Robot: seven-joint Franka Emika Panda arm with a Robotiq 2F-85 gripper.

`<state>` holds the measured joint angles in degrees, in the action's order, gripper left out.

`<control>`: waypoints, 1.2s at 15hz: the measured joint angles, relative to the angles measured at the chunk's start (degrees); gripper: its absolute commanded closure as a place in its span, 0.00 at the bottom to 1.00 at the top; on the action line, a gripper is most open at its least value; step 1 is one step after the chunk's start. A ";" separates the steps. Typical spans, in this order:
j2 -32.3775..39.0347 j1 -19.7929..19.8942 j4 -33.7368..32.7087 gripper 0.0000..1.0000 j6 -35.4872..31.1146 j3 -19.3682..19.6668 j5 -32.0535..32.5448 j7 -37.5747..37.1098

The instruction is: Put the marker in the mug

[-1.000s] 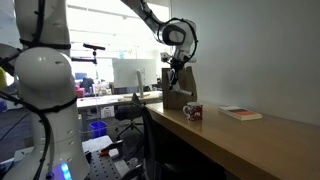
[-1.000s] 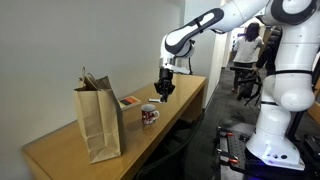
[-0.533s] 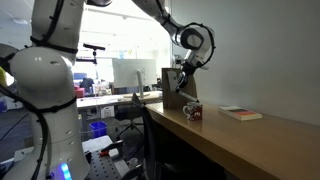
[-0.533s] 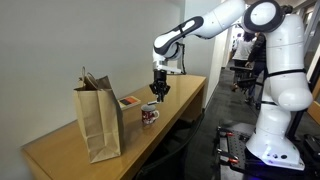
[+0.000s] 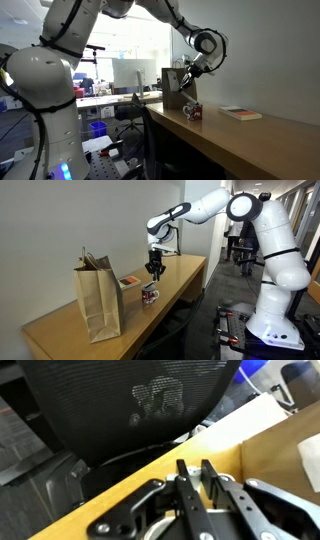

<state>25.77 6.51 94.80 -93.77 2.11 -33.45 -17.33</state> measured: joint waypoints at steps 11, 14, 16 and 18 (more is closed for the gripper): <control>11.80 3.37 -13.17 0.25 6.89 0.24 -3.88 -2.44; 10.87 2.18 -14.30 0.03 3.98 0.42 -2.31 -2.85; 8.86 0.26 -13.81 0.00 -0.38 0.81 1.03 -3.39; 6.18 -1.78 -11.85 0.00 -5.08 1.11 4.94 -3.92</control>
<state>31.95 4.73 82.94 -98.84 3.22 -28.50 -21.25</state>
